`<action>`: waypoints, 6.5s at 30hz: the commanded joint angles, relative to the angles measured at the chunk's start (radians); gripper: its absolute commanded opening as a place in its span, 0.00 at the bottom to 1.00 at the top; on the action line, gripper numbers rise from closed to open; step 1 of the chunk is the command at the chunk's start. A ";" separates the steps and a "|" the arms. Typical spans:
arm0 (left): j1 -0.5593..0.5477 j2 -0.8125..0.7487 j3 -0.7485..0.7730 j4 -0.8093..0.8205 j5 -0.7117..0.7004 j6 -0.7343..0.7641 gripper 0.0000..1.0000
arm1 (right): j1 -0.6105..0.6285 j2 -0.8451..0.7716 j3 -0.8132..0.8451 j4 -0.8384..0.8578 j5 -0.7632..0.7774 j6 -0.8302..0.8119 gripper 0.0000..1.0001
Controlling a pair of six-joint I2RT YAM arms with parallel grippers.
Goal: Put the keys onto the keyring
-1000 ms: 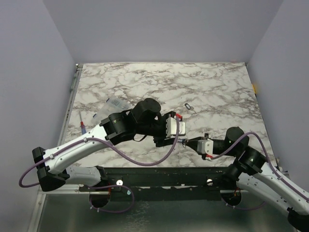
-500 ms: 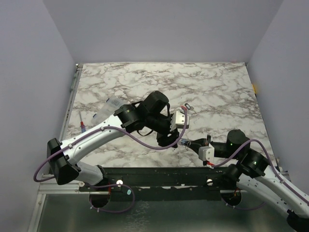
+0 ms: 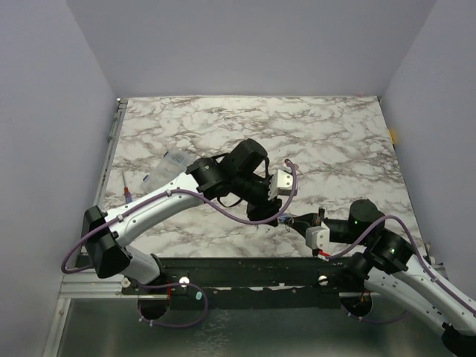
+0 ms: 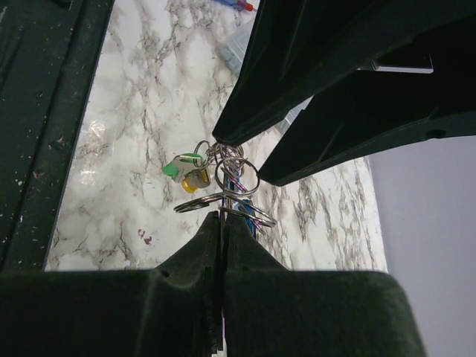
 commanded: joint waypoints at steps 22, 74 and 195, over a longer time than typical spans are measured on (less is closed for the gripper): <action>-0.028 0.038 0.040 0.003 -0.008 -0.012 0.11 | 0.008 -0.015 -0.002 0.001 0.012 -0.007 0.01; -0.030 -0.072 -0.088 0.118 -0.046 -0.013 0.43 | 0.009 -0.026 -0.004 0.037 -0.009 0.040 0.01; -0.211 -0.166 -0.595 0.187 -1.171 -1.246 0.43 | 0.007 0.594 0.250 0.074 0.961 1.333 0.73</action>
